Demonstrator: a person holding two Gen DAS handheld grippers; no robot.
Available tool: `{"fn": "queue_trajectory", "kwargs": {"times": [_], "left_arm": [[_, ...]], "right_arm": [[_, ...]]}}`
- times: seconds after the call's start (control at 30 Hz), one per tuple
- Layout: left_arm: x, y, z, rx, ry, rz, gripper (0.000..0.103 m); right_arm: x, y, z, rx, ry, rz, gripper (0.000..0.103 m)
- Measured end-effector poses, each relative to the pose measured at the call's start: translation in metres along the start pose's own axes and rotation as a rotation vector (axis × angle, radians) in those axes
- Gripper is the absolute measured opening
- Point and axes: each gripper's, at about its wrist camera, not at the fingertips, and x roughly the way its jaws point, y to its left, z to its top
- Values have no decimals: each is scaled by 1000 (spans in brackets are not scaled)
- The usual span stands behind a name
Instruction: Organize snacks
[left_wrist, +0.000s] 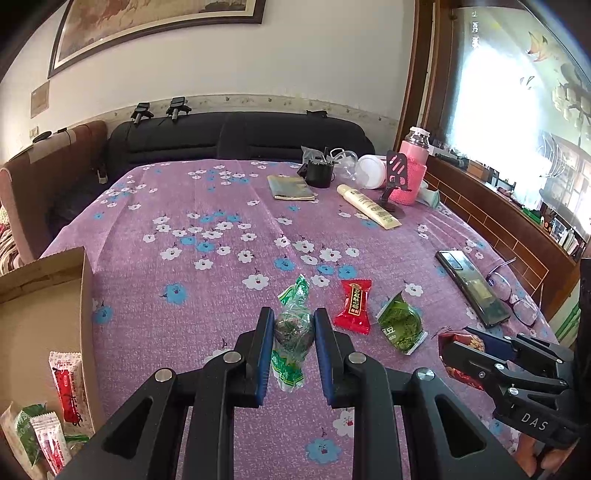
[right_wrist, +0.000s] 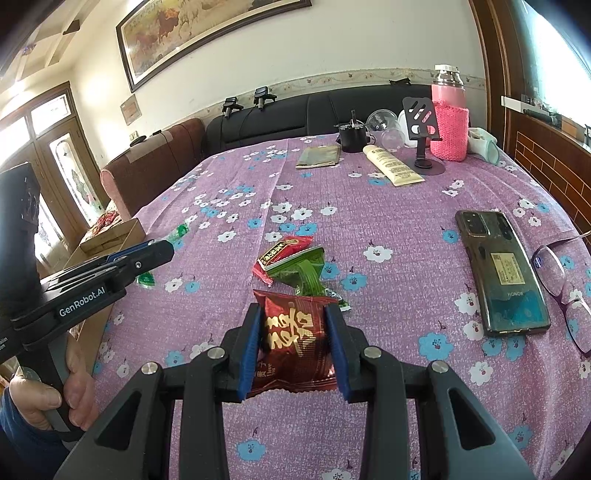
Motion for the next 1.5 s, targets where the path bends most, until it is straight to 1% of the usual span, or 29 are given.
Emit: {"fn": "queue_trajectory", "kwargs": {"times": [0.5,0.7,0.8,1.03,1.13,1.2,1.23,1.27,1.4,1.47,1.5], "left_arm": [[-7,1,2,-14,-23,-16,22],[-7,1,2,-13,-19,-30,22],[-7,2,2,-19,-16,-34,22],[1,4,2,-30,7,-37,22],[8,5,2,-32,28,-44,22],[9,5,4,-30,27,-40,22],[10,5,6,-31,27,-41,22],[12,5,7,-33,26,-41,22],[17,5,8,-34,32,-31,22],[18,7,8,-44,36,-33,22],[18,9,8,-49,37,-31,22]], "right_arm": [[-1,0,0,-3,-28,-24,33],[3,-4,-1,8,-19,-31,33],[3,-5,-2,15,-22,-25,33],[2,-5,-3,62,-13,29,33],[2,-2,-5,60,-10,13,33],[2,-2,-6,72,-13,28,33],[3,-3,-7,74,-15,17,33],[4,-3,-7,72,-11,9,33],[18,-10,-10,106,55,31,33],[21,-11,-10,114,71,48,33],[20,-10,-10,110,69,42,33]]}}
